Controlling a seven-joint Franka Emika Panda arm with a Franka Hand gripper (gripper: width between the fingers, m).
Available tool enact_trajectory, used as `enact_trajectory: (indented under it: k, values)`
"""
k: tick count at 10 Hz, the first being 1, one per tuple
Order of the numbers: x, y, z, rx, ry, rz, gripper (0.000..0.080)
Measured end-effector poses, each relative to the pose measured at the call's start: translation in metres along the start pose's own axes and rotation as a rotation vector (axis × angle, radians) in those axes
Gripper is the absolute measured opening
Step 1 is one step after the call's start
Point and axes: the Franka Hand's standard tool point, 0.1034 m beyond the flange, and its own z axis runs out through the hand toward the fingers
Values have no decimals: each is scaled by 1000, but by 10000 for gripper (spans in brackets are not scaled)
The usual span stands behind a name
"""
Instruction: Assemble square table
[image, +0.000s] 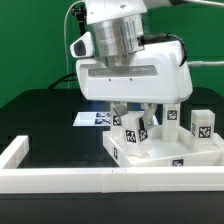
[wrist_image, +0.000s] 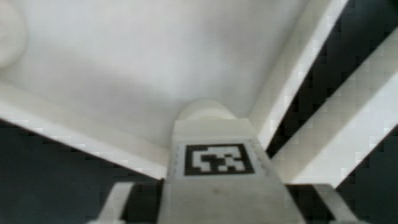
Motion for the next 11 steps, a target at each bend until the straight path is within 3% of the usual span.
enact_trajectory:
  k: [4,7,8,9,10,11]
  values:
    - [0,-3,1,3,2,392,291]
    - [0,-3,1,5,0,460,291]
    - [0,-3,0,4,2,383,376]
    - [1,-4,-1,6,3,307,528]
    - [3,-4,-2,9,6,229,612]
    - [3,-4,-2,7,7,110,638]
